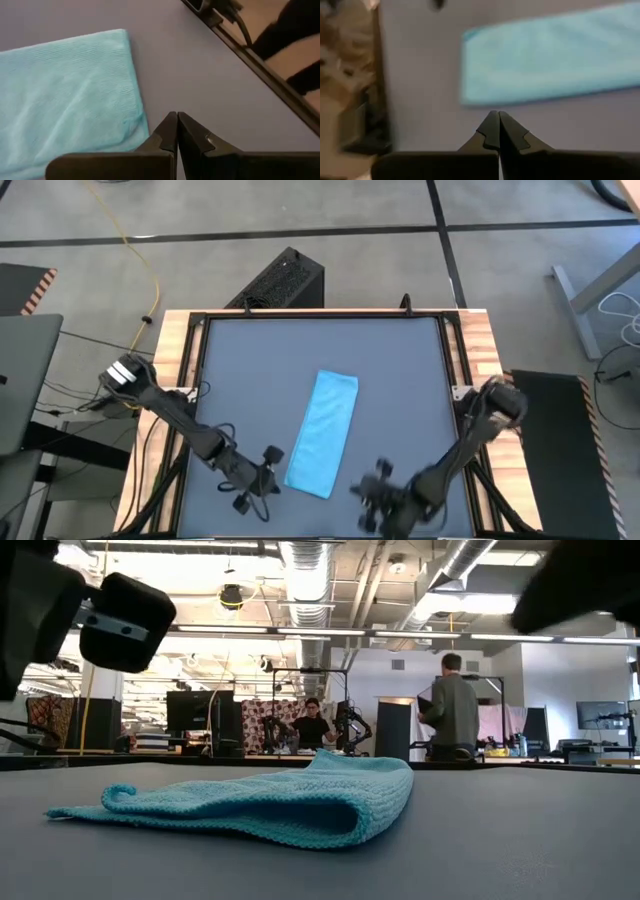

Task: Roll towel
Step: Roll the blue towel

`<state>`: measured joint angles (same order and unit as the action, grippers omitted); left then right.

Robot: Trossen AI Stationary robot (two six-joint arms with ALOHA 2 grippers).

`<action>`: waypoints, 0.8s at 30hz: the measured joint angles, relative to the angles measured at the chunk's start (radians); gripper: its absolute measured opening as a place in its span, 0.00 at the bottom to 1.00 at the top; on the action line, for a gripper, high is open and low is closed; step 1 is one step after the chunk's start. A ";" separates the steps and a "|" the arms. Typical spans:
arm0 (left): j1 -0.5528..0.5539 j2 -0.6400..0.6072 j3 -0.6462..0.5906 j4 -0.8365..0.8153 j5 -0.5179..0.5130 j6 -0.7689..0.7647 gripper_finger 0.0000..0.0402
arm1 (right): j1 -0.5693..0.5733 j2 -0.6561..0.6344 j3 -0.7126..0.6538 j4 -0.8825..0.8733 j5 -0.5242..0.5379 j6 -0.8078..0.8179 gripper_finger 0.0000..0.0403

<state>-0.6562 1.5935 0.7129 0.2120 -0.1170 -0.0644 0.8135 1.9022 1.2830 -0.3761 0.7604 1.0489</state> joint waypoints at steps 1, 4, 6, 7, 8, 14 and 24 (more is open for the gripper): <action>0.000 0.021 0.014 0.000 -0.001 0.000 0.00 | 0.009 0.052 0.055 -0.020 -0.005 0.000 0.04; 0.000 0.073 0.051 -0.002 0.002 -0.003 0.01 | 0.014 0.194 0.220 -0.098 -0.014 -0.012 0.06; 0.005 0.097 0.075 -0.006 0.005 0.012 0.04 | 0.008 0.266 0.324 -0.169 -0.030 -0.032 0.08; 0.008 0.102 0.084 -0.012 0.004 0.022 0.06 | 0.002 0.296 0.374 -0.204 -0.040 -0.040 0.10; 0.013 0.108 0.095 -0.015 -0.003 0.031 0.09 | -0.003 0.320 0.419 -0.239 -0.048 -0.053 0.11; 0.039 0.111 0.146 -0.046 -0.046 0.077 0.27 | -0.018 0.371 0.531 -0.353 -0.045 -0.246 0.16; 0.042 0.110 0.149 -0.192 -0.075 0.018 0.45 | -0.025 0.355 0.468 -0.267 -0.067 -0.374 0.30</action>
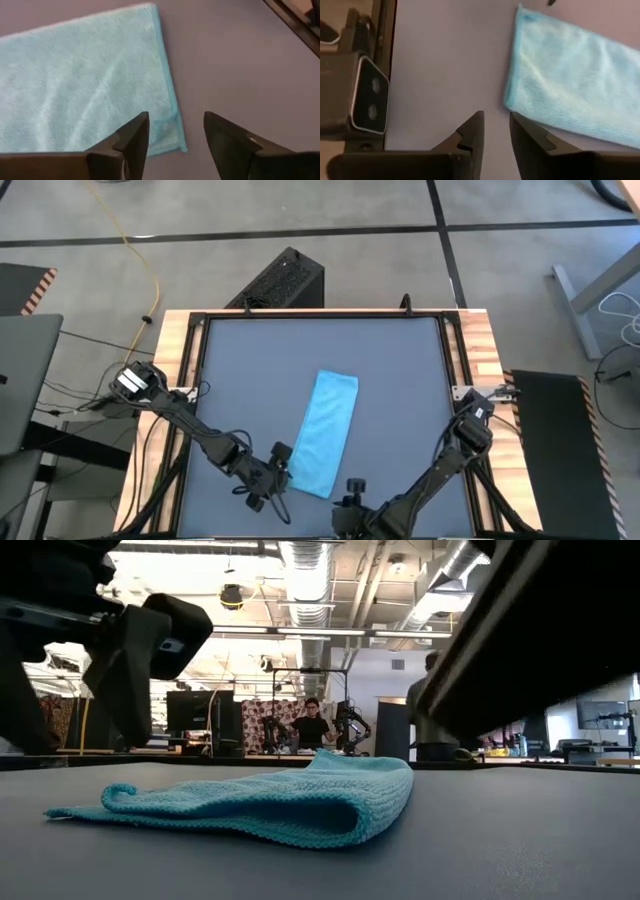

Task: Roll towel
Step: Roll the blue towel

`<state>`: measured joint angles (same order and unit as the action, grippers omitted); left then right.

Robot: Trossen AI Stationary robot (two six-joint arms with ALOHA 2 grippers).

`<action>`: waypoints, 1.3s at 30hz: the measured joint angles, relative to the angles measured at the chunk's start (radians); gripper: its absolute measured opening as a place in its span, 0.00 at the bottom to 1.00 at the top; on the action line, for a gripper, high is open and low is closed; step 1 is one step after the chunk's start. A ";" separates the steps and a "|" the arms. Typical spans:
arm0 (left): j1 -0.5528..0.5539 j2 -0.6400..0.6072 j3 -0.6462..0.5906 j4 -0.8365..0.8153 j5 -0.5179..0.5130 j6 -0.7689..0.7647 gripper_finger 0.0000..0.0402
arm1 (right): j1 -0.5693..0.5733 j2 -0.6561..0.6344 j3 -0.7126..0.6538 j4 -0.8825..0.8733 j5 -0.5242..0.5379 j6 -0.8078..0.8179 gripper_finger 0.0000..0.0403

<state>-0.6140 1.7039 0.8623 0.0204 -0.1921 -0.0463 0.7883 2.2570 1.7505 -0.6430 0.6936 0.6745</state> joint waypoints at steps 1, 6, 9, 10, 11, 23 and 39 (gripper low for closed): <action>0.000 0.000 0.000 0.000 0.000 0.000 0.45 | -0.003 0.000 -0.007 0.022 -0.011 -0.009 0.31; 0.001 0.000 0.000 -0.009 0.002 0.007 0.46 | -0.030 0.001 -0.015 0.080 -0.043 -0.079 0.34; 0.001 0.000 0.000 -0.015 0.003 -0.004 0.46 | -0.049 0.001 -0.015 0.114 -0.080 -0.129 0.34; 0.000 0.000 0.000 -0.014 0.003 -0.014 0.46 | -0.055 0.001 -0.015 0.124 -0.094 -0.137 0.34; -0.001 0.000 0.000 -0.014 0.003 -0.018 0.46 | -0.060 0.001 -0.015 0.129 -0.108 -0.146 0.33; -0.015 0.079 -0.001 0.024 -0.086 -0.097 0.46 | -0.084 0.001 -0.015 0.131 -0.130 -0.152 0.33; -0.014 0.080 -0.001 0.016 -0.004 -0.068 0.46 | -0.098 0.001 -0.021 0.120 -0.146 -0.149 0.33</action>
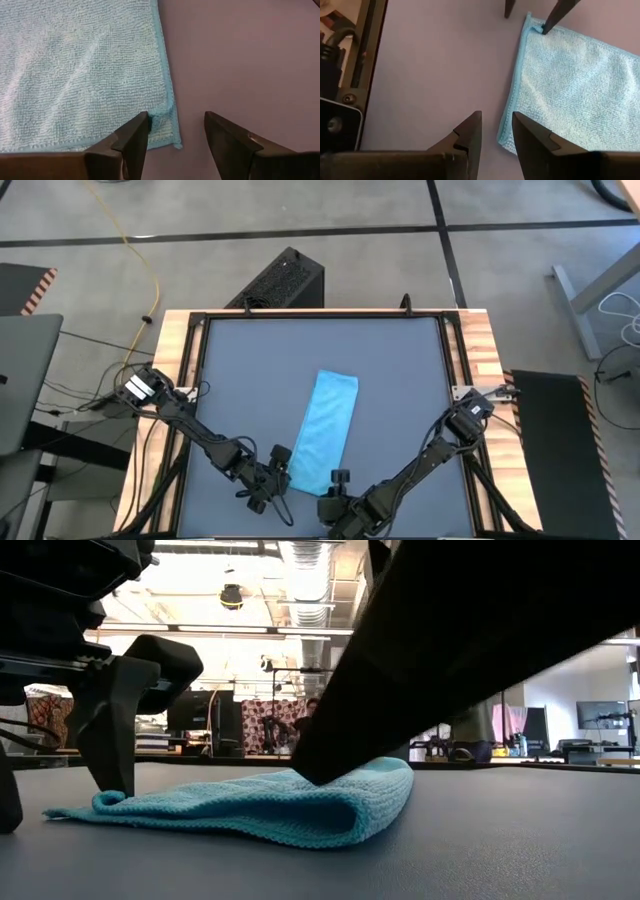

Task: Roll towel
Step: Roll the blue towel

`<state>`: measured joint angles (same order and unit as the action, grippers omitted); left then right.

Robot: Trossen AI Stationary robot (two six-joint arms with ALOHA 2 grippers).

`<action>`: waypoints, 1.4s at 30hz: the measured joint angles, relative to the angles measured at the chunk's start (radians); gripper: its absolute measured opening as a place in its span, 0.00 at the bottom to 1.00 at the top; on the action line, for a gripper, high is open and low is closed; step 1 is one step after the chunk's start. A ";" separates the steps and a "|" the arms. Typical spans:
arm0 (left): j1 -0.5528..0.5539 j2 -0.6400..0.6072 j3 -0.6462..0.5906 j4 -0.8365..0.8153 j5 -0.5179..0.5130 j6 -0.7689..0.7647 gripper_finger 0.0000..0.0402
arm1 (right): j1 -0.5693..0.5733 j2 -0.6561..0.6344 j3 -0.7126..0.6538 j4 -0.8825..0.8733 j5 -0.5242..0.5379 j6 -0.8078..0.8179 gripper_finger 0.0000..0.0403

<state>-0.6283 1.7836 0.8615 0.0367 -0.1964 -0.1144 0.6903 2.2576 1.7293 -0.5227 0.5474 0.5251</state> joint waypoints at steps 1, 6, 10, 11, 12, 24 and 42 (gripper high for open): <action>0.001 0.000 0.000 0.000 0.000 -0.001 0.46 | 0.000 0.000 -0.001 -0.001 0.000 0.004 0.33; 0.001 0.000 0.001 -0.037 0.002 -0.039 0.40 | -0.001 0.000 -0.001 -0.005 0.004 0.009 0.33; 0.001 0.000 0.001 -0.051 0.000 -0.070 0.31 | -0.006 0.000 -0.001 -0.026 0.007 0.008 0.33; 0.001 0.000 0.001 -0.052 -0.007 -0.080 0.29 | -0.008 0.000 -0.001 -0.025 0.007 0.008 0.33; 0.001 0.000 0.001 -0.053 -0.016 -0.091 0.26 | -0.010 0.000 -0.001 -0.025 0.007 0.009 0.33; -0.002 0.050 0.003 -0.065 0.034 -0.220 0.01 | -0.012 -0.009 -0.083 0.074 -0.019 0.047 0.33; -0.004 0.056 0.002 -0.068 0.066 -0.317 0.00 | 0.009 0.002 -0.113 0.076 -0.012 0.150 0.33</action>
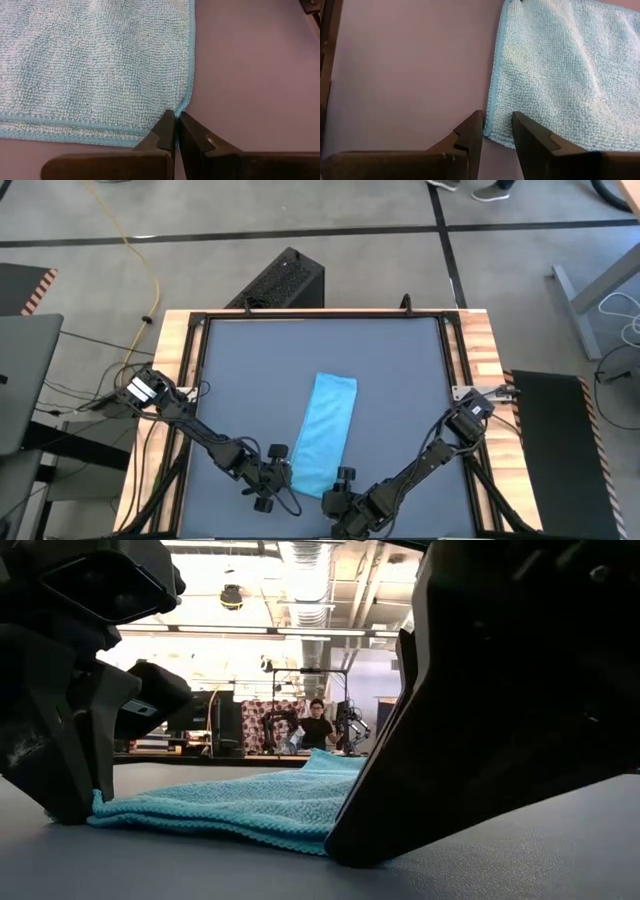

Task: Roll towel
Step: Roll the blue towel

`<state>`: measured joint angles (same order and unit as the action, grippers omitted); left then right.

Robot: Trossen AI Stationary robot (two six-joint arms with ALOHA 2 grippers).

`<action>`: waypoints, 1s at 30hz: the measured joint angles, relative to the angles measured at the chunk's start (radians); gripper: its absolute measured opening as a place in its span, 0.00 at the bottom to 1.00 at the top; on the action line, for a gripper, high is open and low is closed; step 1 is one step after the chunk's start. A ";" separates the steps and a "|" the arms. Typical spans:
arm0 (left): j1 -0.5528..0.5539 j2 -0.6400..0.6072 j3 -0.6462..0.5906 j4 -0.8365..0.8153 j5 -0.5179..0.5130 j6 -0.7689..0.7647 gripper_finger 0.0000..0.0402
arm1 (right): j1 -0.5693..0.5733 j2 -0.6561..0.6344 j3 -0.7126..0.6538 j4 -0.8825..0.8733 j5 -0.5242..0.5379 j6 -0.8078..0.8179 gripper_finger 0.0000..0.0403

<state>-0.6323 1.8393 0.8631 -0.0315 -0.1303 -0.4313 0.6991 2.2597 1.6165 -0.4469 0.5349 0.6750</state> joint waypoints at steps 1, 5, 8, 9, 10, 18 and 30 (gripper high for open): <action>0.000 0.000 0.000 0.000 0.000 0.000 0.00 | 0.000 0.000 0.000 -0.002 0.001 0.000 0.33; 0.000 0.000 -0.001 0.001 0.005 0.000 0.00 | 0.004 0.000 0.000 -0.009 -0.003 0.002 0.33; 0.000 0.000 -0.001 0.001 0.006 -0.003 0.00 | 0.015 0.000 -0.001 -0.013 0.004 0.006 0.33; 0.000 0.000 -0.001 0.003 0.006 -0.003 0.00 | 0.018 0.001 -0.001 -0.015 0.005 0.006 0.33; 0.000 0.000 -0.002 0.004 0.006 -0.003 0.00 | 0.019 0.001 -0.001 -0.016 0.005 0.006 0.33; -0.005 0.004 -0.002 0.081 0.065 0.003 0.00 | 0.008 0.001 -0.001 -0.017 -0.015 0.064 0.23; -0.005 0.007 -0.002 0.136 0.136 -0.048 0.00 | 0.040 -0.033 -0.004 -0.016 -0.072 0.305 0.04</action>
<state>-0.6369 1.8464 0.8608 0.1042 0.0062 -0.4788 0.7389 2.2262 1.6123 -0.4632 0.4631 0.9805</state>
